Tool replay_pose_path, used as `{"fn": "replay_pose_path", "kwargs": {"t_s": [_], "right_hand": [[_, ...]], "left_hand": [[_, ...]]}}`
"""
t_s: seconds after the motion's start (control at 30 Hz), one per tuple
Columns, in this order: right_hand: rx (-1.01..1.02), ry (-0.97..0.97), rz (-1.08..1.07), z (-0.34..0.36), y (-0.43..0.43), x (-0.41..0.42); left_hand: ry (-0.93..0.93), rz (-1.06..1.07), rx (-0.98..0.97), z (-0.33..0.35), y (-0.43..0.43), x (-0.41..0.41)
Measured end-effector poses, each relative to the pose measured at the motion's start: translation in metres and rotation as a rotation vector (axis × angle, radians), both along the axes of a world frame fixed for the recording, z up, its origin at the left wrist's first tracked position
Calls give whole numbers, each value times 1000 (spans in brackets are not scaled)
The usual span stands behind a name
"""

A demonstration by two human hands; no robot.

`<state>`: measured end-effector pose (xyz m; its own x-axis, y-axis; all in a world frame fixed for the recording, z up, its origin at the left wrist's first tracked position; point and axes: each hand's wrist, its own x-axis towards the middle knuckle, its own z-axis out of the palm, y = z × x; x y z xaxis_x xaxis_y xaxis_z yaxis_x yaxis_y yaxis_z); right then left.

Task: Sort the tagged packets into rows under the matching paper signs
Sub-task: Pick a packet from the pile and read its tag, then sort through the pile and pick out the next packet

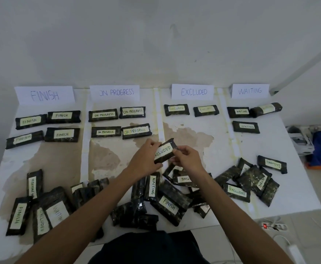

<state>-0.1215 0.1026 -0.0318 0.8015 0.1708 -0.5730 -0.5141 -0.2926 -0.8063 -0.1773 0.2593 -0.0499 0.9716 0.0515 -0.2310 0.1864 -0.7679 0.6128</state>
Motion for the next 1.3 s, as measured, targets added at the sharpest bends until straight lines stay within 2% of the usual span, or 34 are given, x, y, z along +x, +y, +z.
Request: {"fn": "replay_pose_path", "kwargs": {"t_s": [0.1, 0.17, 0.37, 0.57, 0.7, 0.83, 1.0, 1.1, 1.2, 1.3], "right_hand": [[24, 21, -29, 2, -11, 19], [-56, 32, 24, -3, -24, 34], [-405, -125, 407, -23, -74, 63], [-385, -162, 585, -41, -113, 70], [-371, -215, 734, -49, -125, 68], [-360, -314, 1007, -56, -122, 56], [-520, -437, 1260, -66, -107, 47], [-523, -407, 1231, -65, -98, 43], [-422, -308, 1119, -53, -93, 44], [-420, -245, 962, -39, -95, 53]], "left_hand": [[-43, -40, 56, -4, -14, 26], [-48, -50, 101, -8, -20, 47], [-24, -74, 265, -37, -34, 120], [5, -10, 226, -70, -43, 172], [29, 11, 179, -81, -46, 177], [-33, 47, 172, -83, -46, 166], [-24, 121, 166, -69, -66, 133], [11, 269, -40, -61, -83, 97], [-22, 313, -61, -55, -89, 63], [-6, 468, -164, -41, -96, 32]]}}
